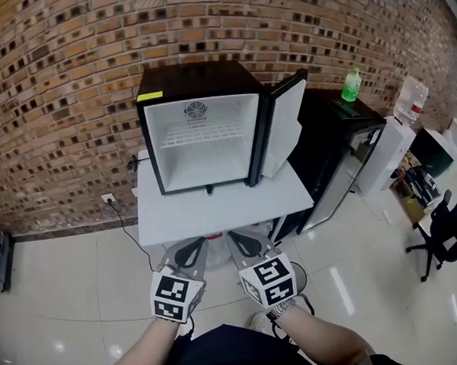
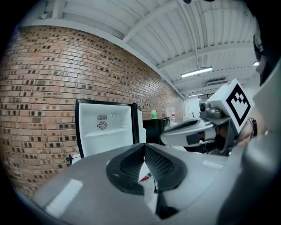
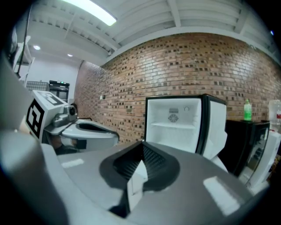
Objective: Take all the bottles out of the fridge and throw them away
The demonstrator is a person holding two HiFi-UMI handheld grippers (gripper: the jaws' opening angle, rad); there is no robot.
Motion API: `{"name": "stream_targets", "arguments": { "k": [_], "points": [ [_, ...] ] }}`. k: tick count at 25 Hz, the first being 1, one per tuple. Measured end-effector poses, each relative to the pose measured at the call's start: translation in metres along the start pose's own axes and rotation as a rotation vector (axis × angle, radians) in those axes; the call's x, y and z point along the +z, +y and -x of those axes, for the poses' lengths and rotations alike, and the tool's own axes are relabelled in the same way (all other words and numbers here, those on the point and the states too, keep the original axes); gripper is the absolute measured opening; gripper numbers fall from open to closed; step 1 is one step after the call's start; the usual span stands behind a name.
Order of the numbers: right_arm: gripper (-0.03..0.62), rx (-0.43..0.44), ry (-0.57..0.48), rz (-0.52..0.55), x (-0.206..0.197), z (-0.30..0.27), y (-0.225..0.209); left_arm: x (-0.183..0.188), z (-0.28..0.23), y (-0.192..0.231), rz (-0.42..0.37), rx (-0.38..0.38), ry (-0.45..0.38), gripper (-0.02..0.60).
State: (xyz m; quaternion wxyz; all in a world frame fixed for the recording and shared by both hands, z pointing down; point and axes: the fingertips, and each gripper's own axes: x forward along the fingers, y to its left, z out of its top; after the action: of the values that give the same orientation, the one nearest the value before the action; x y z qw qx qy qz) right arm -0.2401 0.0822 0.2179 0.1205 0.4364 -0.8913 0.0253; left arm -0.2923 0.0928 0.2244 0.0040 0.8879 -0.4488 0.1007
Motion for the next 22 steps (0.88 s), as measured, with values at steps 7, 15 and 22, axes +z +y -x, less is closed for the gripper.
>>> {"name": "stream_targets", "arguments": {
  "k": [7,15,22],
  "points": [
    [0.002,-0.010,-0.006,0.006,0.001,0.007,0.009,0.003,0.007,-0.004,-0.011,-0.018,-0.010,0.003],
    [0.002,-0.014,-0.009,0.016,0.005,0.012,0.017,0.001,0.014,-0.006,-0.012,-0.025,-0.011,0.003],
    [0.002,-0.016,-0.012,0.022,0.008,0.013,0.024,0.002,0.019,-0.005,-0.014,-0.029,-0.019,0.003]
  ]
}}
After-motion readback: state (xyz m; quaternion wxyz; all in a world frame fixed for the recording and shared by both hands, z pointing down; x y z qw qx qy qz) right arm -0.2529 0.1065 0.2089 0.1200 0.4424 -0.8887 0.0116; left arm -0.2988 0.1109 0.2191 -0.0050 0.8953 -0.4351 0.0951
